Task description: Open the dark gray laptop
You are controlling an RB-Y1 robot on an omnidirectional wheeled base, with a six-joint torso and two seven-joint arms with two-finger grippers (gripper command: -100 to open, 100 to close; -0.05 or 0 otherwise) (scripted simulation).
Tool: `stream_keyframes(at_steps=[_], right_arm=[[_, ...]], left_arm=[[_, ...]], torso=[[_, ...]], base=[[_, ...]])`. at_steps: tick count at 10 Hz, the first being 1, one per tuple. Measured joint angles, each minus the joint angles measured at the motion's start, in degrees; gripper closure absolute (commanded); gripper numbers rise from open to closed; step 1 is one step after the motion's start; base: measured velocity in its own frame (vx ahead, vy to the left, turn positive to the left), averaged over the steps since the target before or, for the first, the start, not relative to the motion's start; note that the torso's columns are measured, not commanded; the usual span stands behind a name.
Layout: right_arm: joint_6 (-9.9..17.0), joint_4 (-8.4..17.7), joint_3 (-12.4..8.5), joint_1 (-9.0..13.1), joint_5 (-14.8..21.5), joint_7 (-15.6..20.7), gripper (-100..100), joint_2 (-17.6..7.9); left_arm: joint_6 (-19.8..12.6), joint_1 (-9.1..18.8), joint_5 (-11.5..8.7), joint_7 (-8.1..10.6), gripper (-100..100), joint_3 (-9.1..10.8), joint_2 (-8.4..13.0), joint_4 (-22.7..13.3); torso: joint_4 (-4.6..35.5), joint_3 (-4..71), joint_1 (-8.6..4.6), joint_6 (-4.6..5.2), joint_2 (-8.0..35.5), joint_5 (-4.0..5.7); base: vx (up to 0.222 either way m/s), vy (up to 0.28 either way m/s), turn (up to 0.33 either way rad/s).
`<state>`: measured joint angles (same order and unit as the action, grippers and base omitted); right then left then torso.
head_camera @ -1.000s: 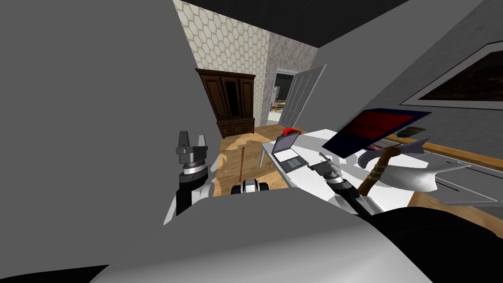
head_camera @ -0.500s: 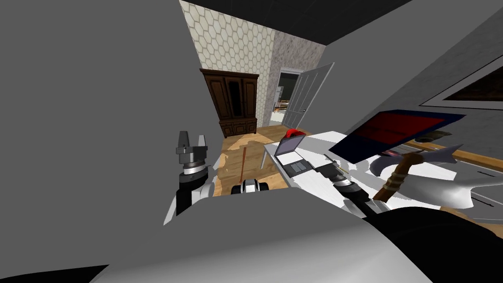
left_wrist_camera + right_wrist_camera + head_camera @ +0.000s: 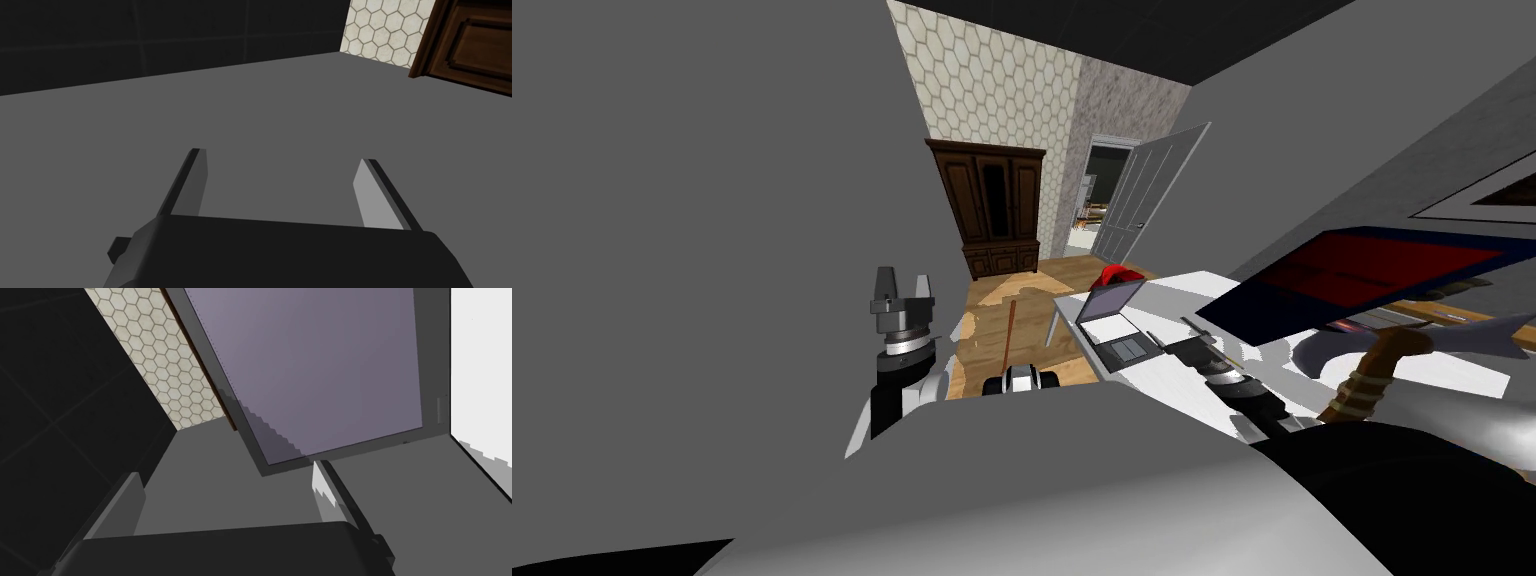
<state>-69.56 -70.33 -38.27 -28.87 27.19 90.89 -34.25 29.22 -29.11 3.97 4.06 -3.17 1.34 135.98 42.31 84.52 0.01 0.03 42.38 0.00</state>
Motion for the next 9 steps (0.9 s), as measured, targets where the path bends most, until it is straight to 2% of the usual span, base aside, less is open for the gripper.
stream_keyframes(at_steps=[1, 3, 4, 9], right_arm=[[-0.6, 1.2, -1.1, -0.5, 0.5, 1.5, -100, -0.6], [-1.1, 2.8, -1.8, -0.2, 0.9, 4.3, -100, -1.3], [-1.9, 5.0, -2.6, 0.3, 1.5, 6.0, -100, -2.4], [-3.2, 8.6, -5.0, 0.0, 2.8, 12.7, -100, -4.1]], left_arm=[[0.0, 0.0, 0.0, 0.0, 0, 0.0, 0.0, 0.0], [0.0, 0.0, 0.0, 0.0, 0, 0.0, 0.0, 0.0], [0.0, 0.0, 0.0, 0.0, 0, 0.0, 0.0, 0.0], [0.0, 0.0, 0.0, 0.0, 0, 0.0, 0.0, 0.0]], torso=[[0.0, 0.0, 0.01, -0.05, -0.1, -0.01], [0.0, 0.0, -0.04, -0.01, 0.0, 0.01], [0.0, 0.1, -0.04, -0.06, -0.1, 0.01], [0.0, 0.0, 0.01, -0.01, 0.0, 0.0]], base=[[0.067, -0.001, 0.112], [0.045, -0.009, 0.074], [0.066, -0.013, 0.089], [0.032, -0.008, 0.07]])
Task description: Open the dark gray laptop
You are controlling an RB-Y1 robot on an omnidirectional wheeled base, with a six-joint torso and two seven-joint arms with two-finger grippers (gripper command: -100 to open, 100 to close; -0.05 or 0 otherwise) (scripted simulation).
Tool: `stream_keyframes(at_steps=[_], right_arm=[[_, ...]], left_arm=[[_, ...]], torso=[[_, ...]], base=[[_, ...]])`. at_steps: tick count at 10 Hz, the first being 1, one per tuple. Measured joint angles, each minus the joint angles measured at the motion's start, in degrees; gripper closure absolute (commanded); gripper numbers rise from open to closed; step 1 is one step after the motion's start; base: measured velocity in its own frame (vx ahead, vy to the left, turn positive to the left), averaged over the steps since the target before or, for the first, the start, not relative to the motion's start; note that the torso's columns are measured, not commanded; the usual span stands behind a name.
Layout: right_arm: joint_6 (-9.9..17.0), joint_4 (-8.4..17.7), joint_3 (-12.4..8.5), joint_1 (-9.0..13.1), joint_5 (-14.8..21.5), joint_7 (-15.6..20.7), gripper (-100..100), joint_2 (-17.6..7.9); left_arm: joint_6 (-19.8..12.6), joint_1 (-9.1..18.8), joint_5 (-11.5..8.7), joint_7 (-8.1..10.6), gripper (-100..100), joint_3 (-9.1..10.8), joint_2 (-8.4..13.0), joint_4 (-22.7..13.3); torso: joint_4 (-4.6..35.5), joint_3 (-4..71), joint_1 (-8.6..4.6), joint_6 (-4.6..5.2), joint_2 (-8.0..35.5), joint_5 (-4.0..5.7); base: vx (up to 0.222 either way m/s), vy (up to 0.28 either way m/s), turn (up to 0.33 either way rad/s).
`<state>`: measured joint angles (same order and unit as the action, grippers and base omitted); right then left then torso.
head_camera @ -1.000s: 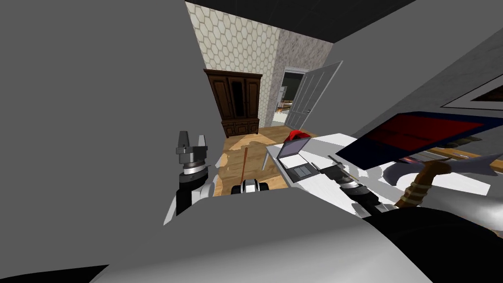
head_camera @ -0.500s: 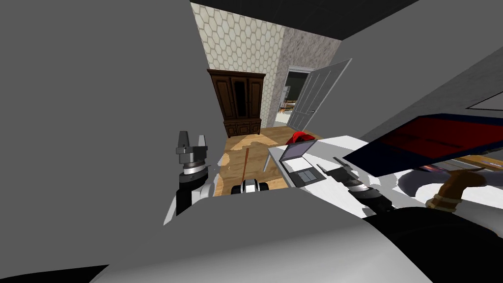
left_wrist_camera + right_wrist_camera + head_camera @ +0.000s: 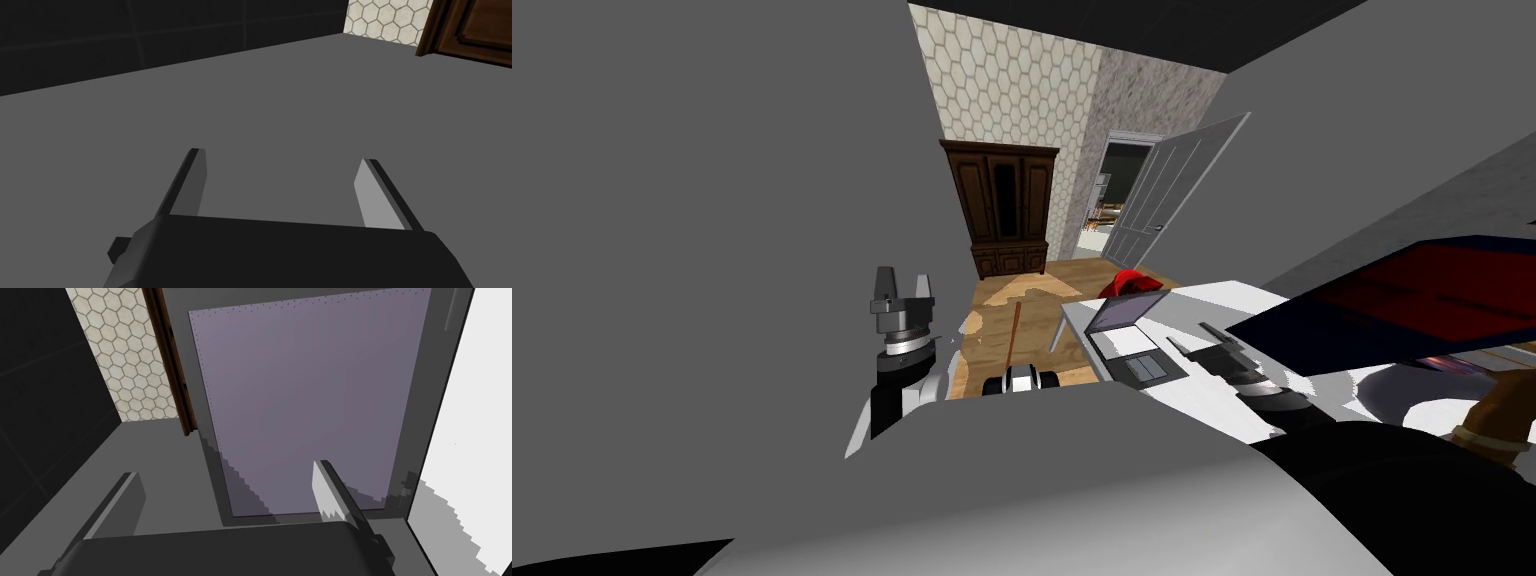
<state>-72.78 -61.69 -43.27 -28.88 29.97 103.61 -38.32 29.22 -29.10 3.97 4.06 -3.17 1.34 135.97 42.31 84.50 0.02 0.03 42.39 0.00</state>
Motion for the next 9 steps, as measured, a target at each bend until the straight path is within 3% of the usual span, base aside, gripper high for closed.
stream_keyframes(at_steps=[1, 7, 9], right_arm=[[-0.1, 0.1, -1.0, -0.5, 0.4, 1.1, -100, -0.5], [-3.8, 9.1, -4.4, 0.4, 2.2, 9.9, -100, -4.3], [-4.0, 10.2, -5.1, 0.3, 2.8, 12.5, -100, -4.4]], left_arm=[[0.0, 0.0, 0.0, 0.0, 0, 0.0, 0.0, 0.0], [0.0, 0.0, 0.0, 0.0, 0, 0.0, 0.0, 0.0], [0.0, 0.0, 0.0, 0.0, 0, 0.0, 0.0, 0.0]], torso=[[0.0, 0.1, 0.01, -0.05, -0.1, -0.02], [0.0, 0.1, -0.03, -0.01, -0.1, 0.02], [0.0, 0.1, -0.02, -0.05, -0.1, -0.02]], base=[[0.041, -0.018, 0.088], [0.02, -0.017, 0.067], [0.028, -0.026, 0.085]])
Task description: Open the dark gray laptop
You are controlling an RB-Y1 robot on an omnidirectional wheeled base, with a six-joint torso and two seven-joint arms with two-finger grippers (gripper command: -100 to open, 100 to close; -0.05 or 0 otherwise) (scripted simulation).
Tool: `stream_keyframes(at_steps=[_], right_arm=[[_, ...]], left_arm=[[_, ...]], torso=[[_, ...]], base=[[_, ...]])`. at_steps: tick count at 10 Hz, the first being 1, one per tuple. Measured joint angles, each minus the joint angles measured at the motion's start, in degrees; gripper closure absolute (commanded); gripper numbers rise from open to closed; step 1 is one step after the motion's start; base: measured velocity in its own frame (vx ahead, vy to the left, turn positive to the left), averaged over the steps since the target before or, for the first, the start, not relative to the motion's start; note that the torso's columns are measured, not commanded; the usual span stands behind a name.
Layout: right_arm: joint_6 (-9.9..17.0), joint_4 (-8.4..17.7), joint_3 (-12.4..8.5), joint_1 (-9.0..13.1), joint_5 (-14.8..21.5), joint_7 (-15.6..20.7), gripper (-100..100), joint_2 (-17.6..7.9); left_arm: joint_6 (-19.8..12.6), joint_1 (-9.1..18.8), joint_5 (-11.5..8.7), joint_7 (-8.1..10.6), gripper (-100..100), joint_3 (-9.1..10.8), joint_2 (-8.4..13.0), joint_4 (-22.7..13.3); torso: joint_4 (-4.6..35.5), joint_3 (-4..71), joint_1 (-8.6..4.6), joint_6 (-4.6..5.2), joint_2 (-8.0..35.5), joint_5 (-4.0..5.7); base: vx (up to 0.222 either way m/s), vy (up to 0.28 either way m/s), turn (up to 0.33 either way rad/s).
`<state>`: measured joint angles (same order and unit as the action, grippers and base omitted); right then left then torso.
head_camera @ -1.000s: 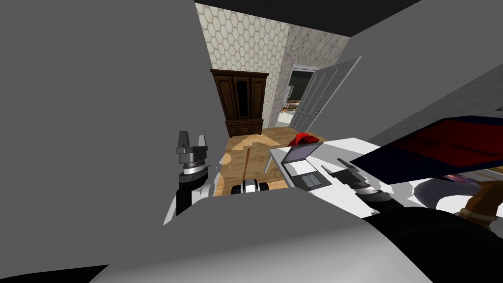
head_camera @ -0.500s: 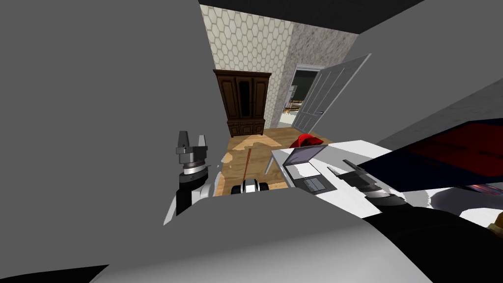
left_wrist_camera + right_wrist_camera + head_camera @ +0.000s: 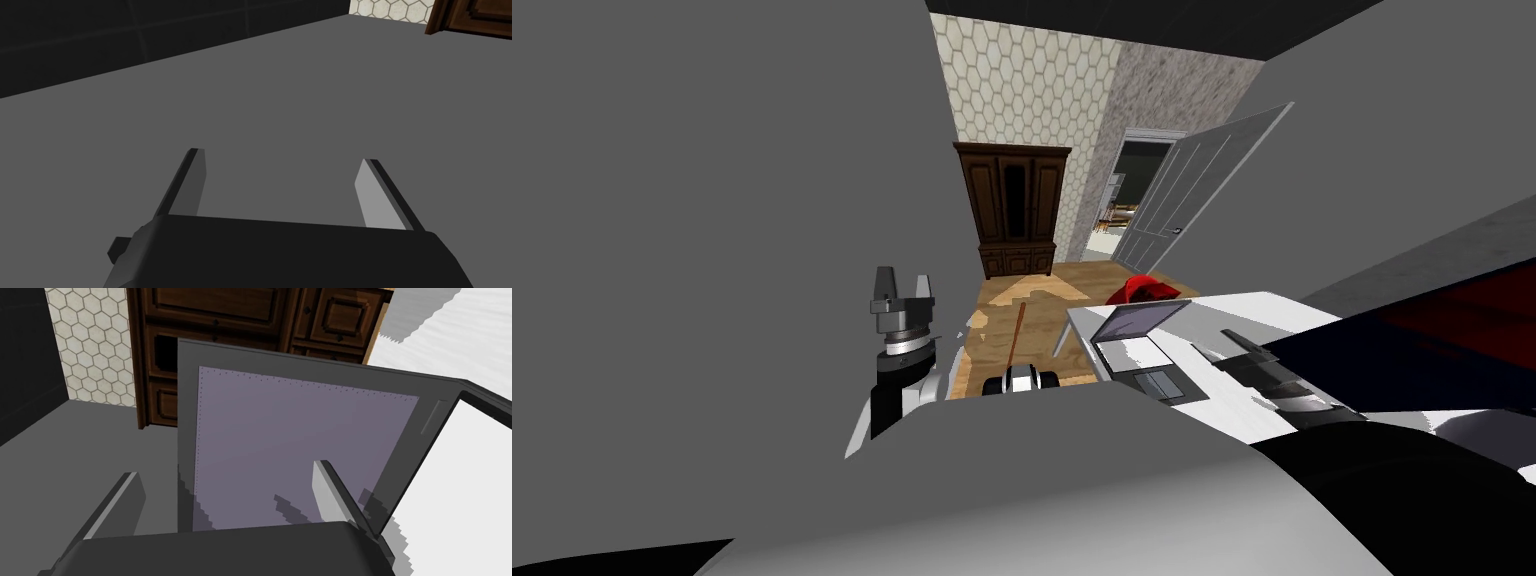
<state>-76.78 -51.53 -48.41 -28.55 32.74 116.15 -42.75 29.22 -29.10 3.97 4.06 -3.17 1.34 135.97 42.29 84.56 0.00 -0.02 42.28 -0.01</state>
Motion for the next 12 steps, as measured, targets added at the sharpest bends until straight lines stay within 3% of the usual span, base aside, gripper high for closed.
stream_keyframes(at_steps=[3, 4, 7, 12], right_arm=[[-0.7, 1.7, -0.6, 0.2, 0.3, 2.3, -100, -0.9], [-1.3, 3.7, -1.2, 0.6, 0.7, 3.7, -100, -1.6], [-2.2, 6.3, -3.4, 0.2, 1.8, 8.2, -100, -3.1], [-5.2, 14.3, -6.1, 1.1, 3.3, 16.3, -100, -6.4]], left_arm=[[0.0, 0.0, 0.0, 0.0, 0, 0.0, 0.0, 0.0], [0.0, 0.0, 0.0, 0.0, 0, 0.0, 0.0, 0.0], [0.0, 0.0, 0.0, 0.0, 0, 0.0, 0.0, 0.0], [0.0, 0.0, 0.0, 0.0, 0, 0.0, 0.0, 0.0]], torso=[[0.0, 0.0, 0.11, 0.04, 0.0, -0.02], [-0.1, 0.1, 0.02, -0.03, -0.2, 0.0], [0.0, -0.1, -0.08, 0.03, 0.2, 0.03], [0.0, 0.0, 0.05, 0.03, 0.0, 0.0]], base=[[0.053, 0.01, 0.025], [0.158, 0.008, 0.174], [0.077, -0.009, 0.062], [0.032, -0.018, 0.073]])
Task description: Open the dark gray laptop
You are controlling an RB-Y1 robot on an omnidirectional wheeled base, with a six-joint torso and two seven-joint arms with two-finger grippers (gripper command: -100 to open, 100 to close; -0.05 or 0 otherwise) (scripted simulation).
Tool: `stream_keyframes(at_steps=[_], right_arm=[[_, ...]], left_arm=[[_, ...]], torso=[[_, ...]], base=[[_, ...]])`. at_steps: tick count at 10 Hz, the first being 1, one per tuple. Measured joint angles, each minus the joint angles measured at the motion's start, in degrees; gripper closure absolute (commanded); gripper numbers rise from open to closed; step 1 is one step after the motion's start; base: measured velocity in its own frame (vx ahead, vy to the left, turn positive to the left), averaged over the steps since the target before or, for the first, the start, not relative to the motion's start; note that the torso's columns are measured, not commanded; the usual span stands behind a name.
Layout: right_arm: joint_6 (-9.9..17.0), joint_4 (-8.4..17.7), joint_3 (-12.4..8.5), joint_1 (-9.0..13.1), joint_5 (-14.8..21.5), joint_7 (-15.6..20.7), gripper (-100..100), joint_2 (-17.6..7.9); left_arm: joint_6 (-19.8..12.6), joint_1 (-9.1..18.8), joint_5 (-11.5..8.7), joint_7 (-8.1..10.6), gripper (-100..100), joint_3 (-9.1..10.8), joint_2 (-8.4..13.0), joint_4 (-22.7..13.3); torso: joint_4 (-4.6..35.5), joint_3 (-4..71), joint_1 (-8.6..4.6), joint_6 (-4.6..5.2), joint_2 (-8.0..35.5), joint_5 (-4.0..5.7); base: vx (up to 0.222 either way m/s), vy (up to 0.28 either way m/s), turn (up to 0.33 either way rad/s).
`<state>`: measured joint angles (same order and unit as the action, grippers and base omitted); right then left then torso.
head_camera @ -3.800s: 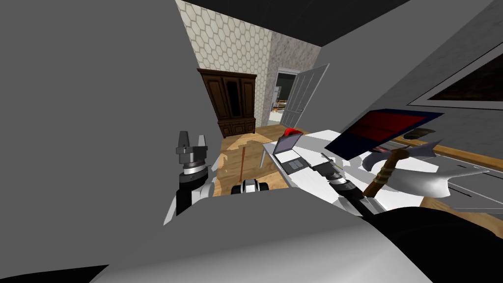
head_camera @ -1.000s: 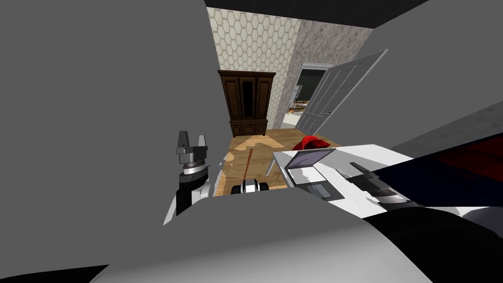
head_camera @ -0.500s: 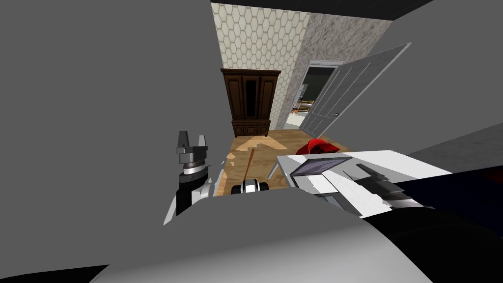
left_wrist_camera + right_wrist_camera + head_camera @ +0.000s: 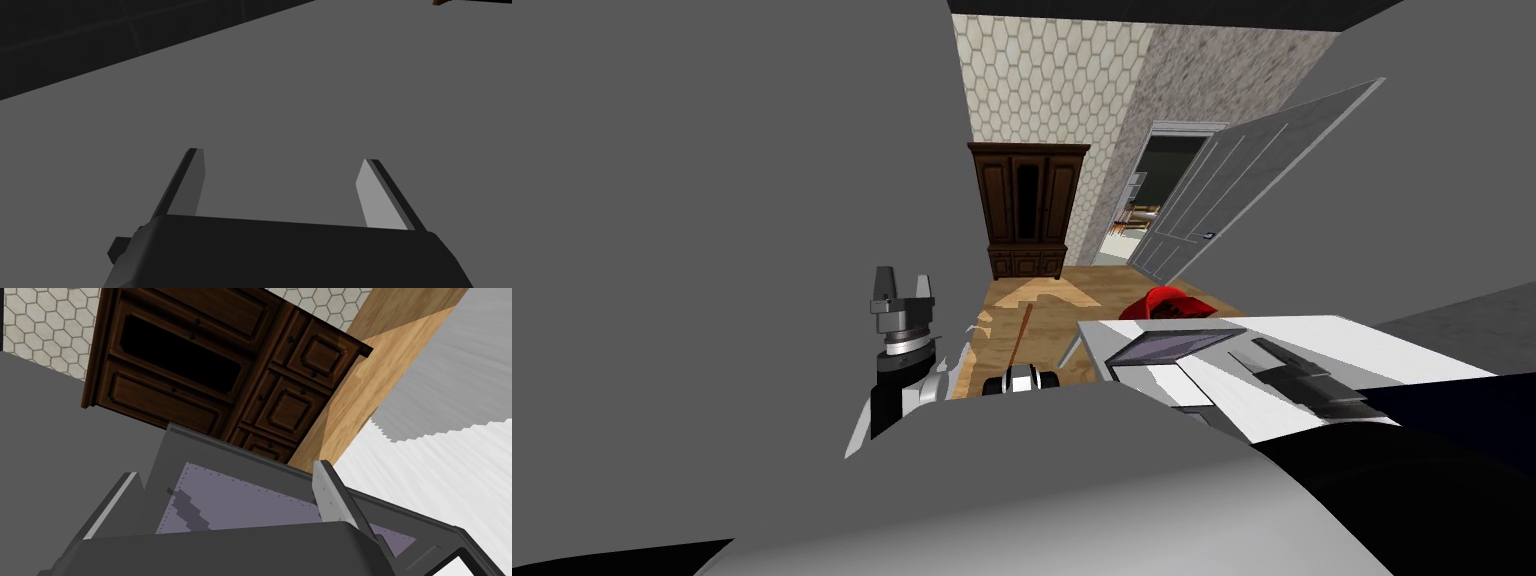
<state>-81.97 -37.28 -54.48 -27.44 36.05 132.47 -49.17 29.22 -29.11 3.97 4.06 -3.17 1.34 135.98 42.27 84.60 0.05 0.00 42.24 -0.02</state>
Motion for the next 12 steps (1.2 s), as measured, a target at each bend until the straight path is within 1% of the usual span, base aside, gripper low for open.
stream_keyframes(at_steps=[1, 2, 3, 4, 5, 6, 7, 8, 9, 10, 11, 12], right_arm=[[-0.4, 0.8, -0.5, -0.1, 0.2, 1.2, -100, -0.4], [-0.4, 0.9, -0.6, -0.1, 0.3, 1.4, -100, -0.4], [1.3, -2.1, 0.9, -0.8, 1.8, 0.0, -100, -0.9], [3.3, -3.3, 2.7, -0.7, 3.5, -1.8, -100, -2.1], [5.2, -3.6, 4.3, -0.7, 5.3, -3.7, -100, -2.7], [6.9, -2.6, 5.4, 0.1, 7.2, -5.3, -100, -3.2], [8.7, -3.1, 5.4, -0.5, 8.9, -7.1, -100, -3.0], [10.6, -3.8, 5.3, -0.8, 9.7, -9.1, -100, -2.9], [11.7, -3.3, 5.3, -0.8, 9.9, -10.8, -100, -2.9], [13.4, -5.0, 6.9, -0.9, 11.5, -12.7, -100, -4.4], [14.5, -4.4, 8.8, -0.2, 13.3, -13.8, -100, -5.7], [16.3, -6.6, 10.3, -1.0, 15.0, -15.7, -100, -5.5]], left_arm=[[0.0, 0.0, 0.0, 0.0, 0, 0.0, 0.0, 0.0], [0.0, 0.0, 0.0, 0.0, 0, 0.0, 0.0, 0.0], [0.0, 0.0, 0.0, 0.0, 0, 0.0, 0.0, 0.0], [0.0, 0.0, 0.0, 0.0, 0, 0.0, 0.0, 0.0], [0.0, 0.0, 0.0, 0.0, 0, 0.0, 0.0, 0.0], [0.0, 0.0, 0.0, 0.0, 0, 0.0, 0.0, 0.0], [0.0, 0.0, 0.0, 0.0, 0, 0.0, 0.0, 0.0], [0.0, 0.0, 0.0, 0.0, 0, 0.0, 0.0, 0.0], [0.0, 0.0, 0.0, 0.0, 0, 0.0, 0.0, 0.0], [0.0, 0.0, 0.0, 0.0, 0, 0.0, 0.0, 0.0], [0.0, 0.0, 0.0, 0.0, 0, 0.0, 0.0, 0.0], [0.0, 0.0, 0.0, 0.0, 0, 0.0, 0.0, 0.0]], torso=[[0.0, 0.0, -0.02, 0.0, 0.0, 0.01], [0.0, -0.1, -0.02, 0.01, 0.1, 0.01], [0.1, -0.1, -0.09, 0.0, 0.2, 0.01], [0.0, -0.1, -0.18, -0.05, 0.2, 0.1], [0.0, 0.0, -0.18, -0.04, 0.0, 0.12], [-0.1, 0.1, -0.13, -0.06, -0.1, 0.09], [0.0, 0.1, -0.07, -0.02, -0.2, 0.04], [0.0, 0.1, -0.04, -0.02, -0.1, 0.01], [0.0, 0.0, -0.07, -0.03, 0.0, 0.03], [0.0, 0.0, -0.21, -0.15, 0.1, 0.07], [0.0, -0.1, -0.24, -0.1, 0.1, 0.13], [0.0, 0.0, -0.11, -0.02, 0.0, 0.07]], base=[[0.002, -0.007, 0.023], [-0.045, -0.026, -0.02], [-0.059, -0.036, -0.015], [-0.039, -0.017, 0.004], [-0.019, -0.003, -0.001], [0.0, 0.0, 0.0], [0.007, 0.004, -0.002], [0.007, 0.003, -0.004], [-0.046, -0.03, -0.04], [-0.067, -0.036, 0.004], [-0.038, -0.017, 0.018], [-0.01, -0.004, 0.002]])
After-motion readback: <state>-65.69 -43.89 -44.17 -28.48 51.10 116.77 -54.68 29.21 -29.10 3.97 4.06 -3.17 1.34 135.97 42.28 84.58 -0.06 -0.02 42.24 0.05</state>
